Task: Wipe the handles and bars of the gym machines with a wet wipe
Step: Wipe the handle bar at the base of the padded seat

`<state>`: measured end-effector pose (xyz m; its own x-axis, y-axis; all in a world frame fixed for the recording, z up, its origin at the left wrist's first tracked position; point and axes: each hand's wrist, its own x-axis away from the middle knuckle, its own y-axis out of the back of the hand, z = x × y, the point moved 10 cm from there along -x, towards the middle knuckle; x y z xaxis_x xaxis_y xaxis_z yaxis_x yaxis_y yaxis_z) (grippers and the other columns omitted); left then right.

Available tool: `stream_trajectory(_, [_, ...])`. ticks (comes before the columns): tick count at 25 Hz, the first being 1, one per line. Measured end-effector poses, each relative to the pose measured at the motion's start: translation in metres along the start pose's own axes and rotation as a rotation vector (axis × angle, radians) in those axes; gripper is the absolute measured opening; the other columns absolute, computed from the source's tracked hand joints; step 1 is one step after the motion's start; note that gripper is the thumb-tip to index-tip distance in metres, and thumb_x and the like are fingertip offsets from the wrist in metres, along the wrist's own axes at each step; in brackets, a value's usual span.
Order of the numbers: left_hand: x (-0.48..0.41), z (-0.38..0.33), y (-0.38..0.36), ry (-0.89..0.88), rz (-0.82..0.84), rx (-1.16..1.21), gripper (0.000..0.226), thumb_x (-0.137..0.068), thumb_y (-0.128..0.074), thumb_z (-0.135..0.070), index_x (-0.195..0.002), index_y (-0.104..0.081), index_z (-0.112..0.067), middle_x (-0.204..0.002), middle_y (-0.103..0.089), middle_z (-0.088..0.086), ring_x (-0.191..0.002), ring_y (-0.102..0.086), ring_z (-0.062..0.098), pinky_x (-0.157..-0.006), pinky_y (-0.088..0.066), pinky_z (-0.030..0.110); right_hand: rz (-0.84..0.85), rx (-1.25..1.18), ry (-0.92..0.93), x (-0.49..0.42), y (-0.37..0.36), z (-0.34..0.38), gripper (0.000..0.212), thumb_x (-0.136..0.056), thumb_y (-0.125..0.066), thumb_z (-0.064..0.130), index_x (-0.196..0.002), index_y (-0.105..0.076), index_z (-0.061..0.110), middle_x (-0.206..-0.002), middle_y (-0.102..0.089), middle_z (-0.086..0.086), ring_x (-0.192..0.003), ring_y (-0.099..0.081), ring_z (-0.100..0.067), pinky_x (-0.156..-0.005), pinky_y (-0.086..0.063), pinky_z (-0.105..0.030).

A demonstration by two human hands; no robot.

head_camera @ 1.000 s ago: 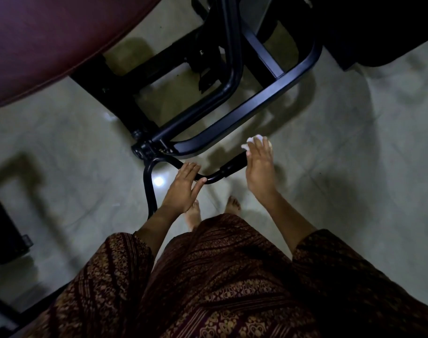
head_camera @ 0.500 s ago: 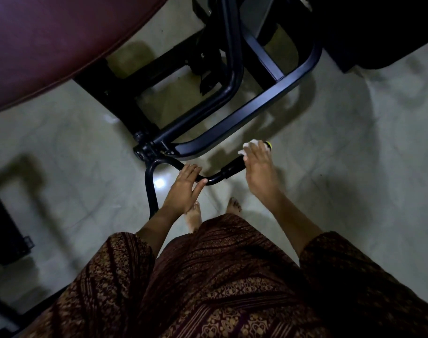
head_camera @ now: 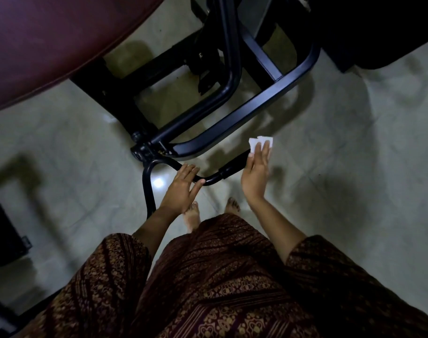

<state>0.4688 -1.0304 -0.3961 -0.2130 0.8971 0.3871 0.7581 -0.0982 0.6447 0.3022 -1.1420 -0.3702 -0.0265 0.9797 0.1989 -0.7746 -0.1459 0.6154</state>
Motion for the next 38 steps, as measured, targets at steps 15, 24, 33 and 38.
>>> stream_trajectory(15, [0.001,0.002,0.0,-0.012,-0.026,0.025,0.046,-0.096,-0.044,-0.031,-0.137,-0.042,-0.008,-0.147,-0.035,0.008,-0.142,-0.014,0.019,-0.111,-0.015,0.025,0.117,-0.148,-0.375,0.056,-0.032,-0.015,0.049,-0.101,-0.032,0.019,-0.147,-0.018,0.006,-0.139,-0.045,-0.015,-0.121,-0.049,-0.028,-0.098,-0.036,-0.03])
stream_trajectory(24, [0.0,0.002,-0.001,-0.019,-0.031,0.023,0.046,-0.096,-0.044,-0.031,-0.136,-0.042,-0.009,-0.147,-0.036,0.008,-0.142,-0.014,0.018,-0.11,-0.014,0.024,-0.098,-0.399,-0.584,0.02,-0.007,-0.046,0.021,-0.096,-0.05,0.018,-0.089,-0.067,0.008,-0.057,-0.051,0.007,-0.073,-0.054,-0.018,-0.077,-0.046,-0.032])
stream_trajectory(33, [0.0,0.001,-0.001,-0.01,-0.025,0.021,0.046,-0.096,-0.044,-0.03,-0.136,-0.042,-0.007,-0.147,-0.035,0.01,-0.143,-0.014,0.019,-0.111,-0.013,0.025,0.095,0.042,0.45,0.045,0.005,0.055,0.035,-0.089,-0.044,0.007,-0.118,-0.061,-0.002,-0.123,-0.059,-0.018,-0.113,-0.056,-0.024,-0.097,-0.045,-0.029])
stream_trajectory(38, [0.0,0.0,-0.001,-0.01,-0.031,0.021,0.046,-0.096,-0.045,-0.029,-0.136,-0.042,-0.007,-0.147,-0.035,0.01,-0.142,-0.014,0.019,-0.107,-0.01,0.019,0.31,0.591,0.999,0.067,-0.035,0.041,0.042,-0.089,-0.038,0.022,-0.114,-0.063,-0.002,-0.122,-0.061,-0.017,-0.119,-0.054,-0.035,-0.094,-0.046,-0.054])
